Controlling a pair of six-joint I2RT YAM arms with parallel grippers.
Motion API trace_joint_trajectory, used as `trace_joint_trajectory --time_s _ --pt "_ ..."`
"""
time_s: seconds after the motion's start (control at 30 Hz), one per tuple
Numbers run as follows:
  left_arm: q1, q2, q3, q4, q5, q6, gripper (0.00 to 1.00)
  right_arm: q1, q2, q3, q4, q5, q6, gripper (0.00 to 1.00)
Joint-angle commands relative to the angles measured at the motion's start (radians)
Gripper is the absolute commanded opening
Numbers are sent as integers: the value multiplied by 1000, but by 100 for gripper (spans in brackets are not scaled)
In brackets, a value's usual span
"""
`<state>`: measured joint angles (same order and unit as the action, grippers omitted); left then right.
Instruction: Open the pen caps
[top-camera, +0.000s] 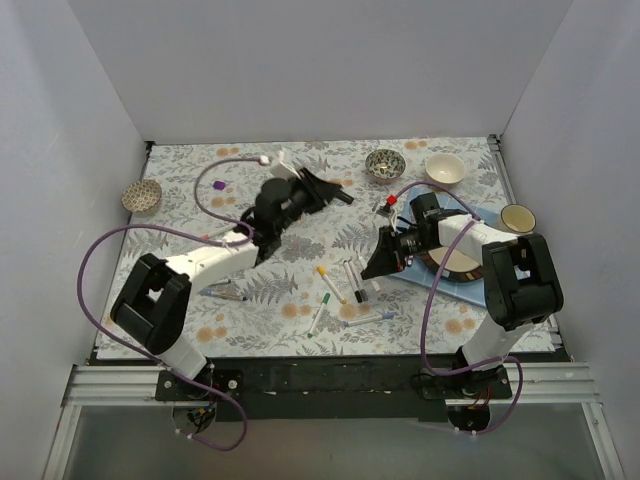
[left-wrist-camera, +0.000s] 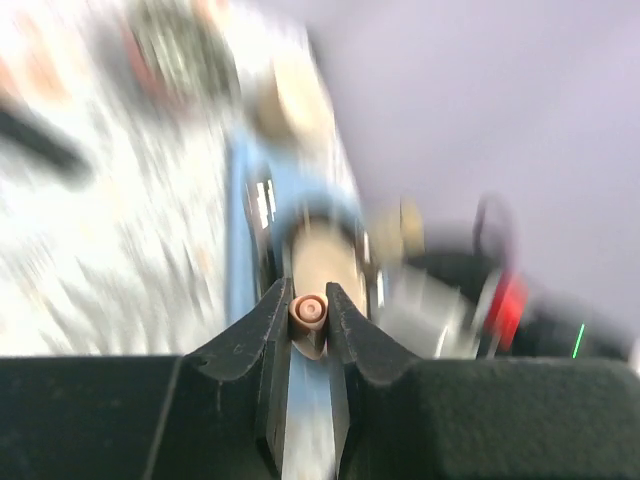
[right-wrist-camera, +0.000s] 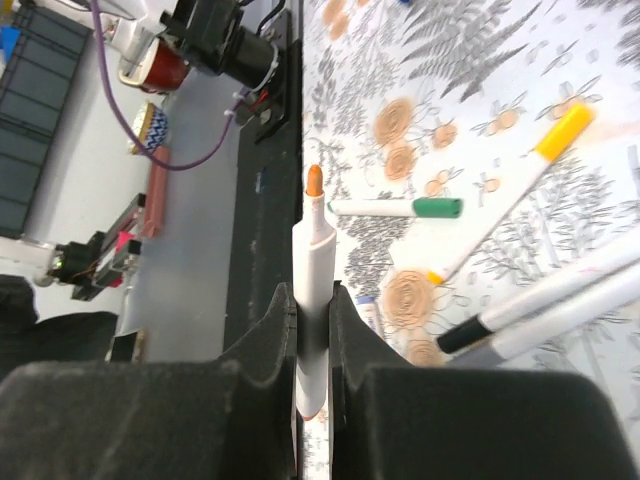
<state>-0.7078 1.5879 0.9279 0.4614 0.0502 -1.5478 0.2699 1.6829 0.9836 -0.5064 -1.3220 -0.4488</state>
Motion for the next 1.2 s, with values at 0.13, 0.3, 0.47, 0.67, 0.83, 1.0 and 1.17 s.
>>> trace_joint_trajectory --time_s 0.13,0.3,0.47,0.67,0.83,1.0,1.17 --pt "237 -106 212 -23 -153 84 0 42 -11 7 -152 -23 -109 1" --pt "344 -118 207 -177 -142 51 0 40 -32 24 -167 32 -128 1" --pt "551 -86 166 -296 -15 -43 0 41 -43 24 -150 69 -120 1" --pt "683 104 285 -522 -38 -69 0 41 -29 20 -142 92 -119 1" --pt "784 276 394 -635 -9 -103 0 42 -32 20 -139 101 -119 1" --pt "818 389 474 -659 -38 -100 1 41 -37 18 -138 109 -120 1" --pt "832 464 542 -707 -38 -84 6 40 -35 23 -144 110 -123 1"
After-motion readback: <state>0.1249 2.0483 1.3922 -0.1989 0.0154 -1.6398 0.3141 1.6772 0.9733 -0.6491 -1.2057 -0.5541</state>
